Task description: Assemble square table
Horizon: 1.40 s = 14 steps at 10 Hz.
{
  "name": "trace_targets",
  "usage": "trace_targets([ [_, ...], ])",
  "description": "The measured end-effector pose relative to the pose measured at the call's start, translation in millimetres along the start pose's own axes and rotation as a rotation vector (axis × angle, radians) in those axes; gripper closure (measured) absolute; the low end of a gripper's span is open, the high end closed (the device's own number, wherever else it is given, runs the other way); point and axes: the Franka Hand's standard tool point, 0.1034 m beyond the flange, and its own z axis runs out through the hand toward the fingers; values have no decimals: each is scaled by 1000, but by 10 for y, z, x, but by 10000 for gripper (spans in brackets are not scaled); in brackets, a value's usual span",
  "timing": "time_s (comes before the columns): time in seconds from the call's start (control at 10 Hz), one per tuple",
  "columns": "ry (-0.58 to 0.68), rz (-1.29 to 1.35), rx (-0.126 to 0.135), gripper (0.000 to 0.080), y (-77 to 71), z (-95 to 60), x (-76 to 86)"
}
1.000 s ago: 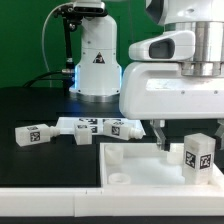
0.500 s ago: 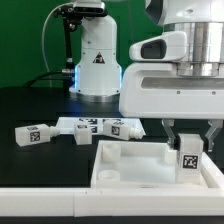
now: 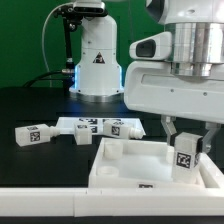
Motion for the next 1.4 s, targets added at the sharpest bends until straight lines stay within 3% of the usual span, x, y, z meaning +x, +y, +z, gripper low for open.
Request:
trace_targets([
  [0.2,16,147,-15,497,118,7,121],
  [0.7,17,163,-21,486,149,10,147],
  [0.8,17,163,-21,310,149,10,147],
  [0.9,16,108,-16,185,122,-42,157],
  [1.1,13,-28,17,161,36,-345,171],
  [1.2,6,-84,6,152,28,-410,135],
  [1.4,4,-81,6,151,31,-393,132],
])
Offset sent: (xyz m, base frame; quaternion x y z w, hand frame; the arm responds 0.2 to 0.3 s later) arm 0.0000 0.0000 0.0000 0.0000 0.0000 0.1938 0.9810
